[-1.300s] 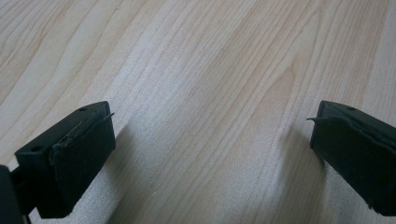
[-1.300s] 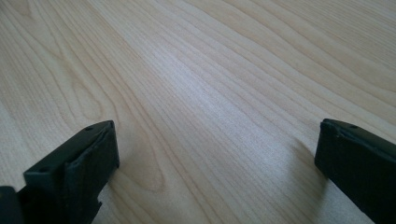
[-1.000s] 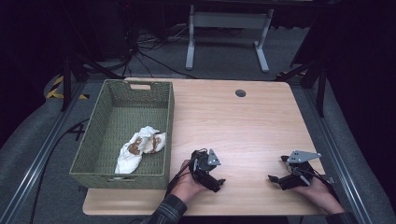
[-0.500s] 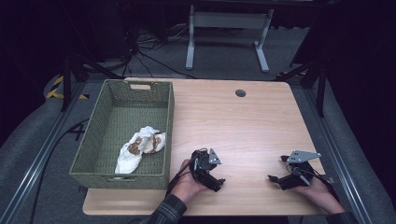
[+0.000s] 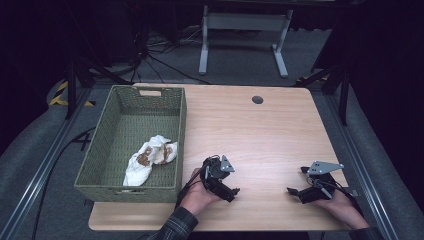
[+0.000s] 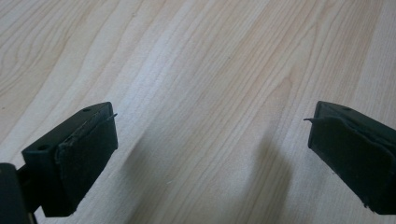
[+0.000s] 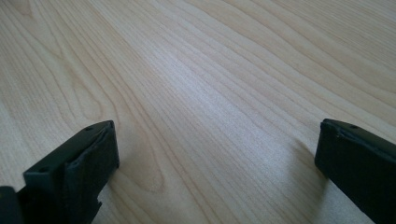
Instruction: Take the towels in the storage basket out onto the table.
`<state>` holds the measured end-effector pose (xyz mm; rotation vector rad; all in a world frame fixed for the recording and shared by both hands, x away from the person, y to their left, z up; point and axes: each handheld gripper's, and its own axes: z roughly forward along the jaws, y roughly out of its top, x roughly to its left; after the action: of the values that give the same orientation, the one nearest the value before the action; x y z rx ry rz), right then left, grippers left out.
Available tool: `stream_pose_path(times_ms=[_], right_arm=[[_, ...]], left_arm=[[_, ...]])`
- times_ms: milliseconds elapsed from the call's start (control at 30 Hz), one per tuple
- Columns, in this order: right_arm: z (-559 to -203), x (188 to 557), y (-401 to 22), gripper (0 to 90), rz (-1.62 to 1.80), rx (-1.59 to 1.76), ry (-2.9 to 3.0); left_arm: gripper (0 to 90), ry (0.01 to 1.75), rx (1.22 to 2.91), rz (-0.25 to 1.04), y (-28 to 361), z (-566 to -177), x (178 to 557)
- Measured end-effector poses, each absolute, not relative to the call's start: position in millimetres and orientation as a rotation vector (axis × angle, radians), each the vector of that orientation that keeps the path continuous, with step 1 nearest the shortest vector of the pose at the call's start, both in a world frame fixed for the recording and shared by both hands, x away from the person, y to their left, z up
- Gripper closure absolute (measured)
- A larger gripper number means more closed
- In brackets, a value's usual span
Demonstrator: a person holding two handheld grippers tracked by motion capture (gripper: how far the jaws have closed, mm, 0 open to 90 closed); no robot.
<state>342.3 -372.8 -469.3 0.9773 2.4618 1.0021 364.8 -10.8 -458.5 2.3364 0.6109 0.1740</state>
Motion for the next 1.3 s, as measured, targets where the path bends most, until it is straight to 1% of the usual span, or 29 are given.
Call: stream_pose_path(times_ms=[800, 1300], right_arm=[[-469, 343, -373, 0.0, 1.003, 0.977, 2.465], [-469, 343, -373, 0.0, 1.003, 0.976, 2.465]], left_arm=[[2.2, 0.626, 2.314, 0.185, -7, -445, 368], [2.5, 0.622, 2.305, 0.23, -5, -430, 367]])
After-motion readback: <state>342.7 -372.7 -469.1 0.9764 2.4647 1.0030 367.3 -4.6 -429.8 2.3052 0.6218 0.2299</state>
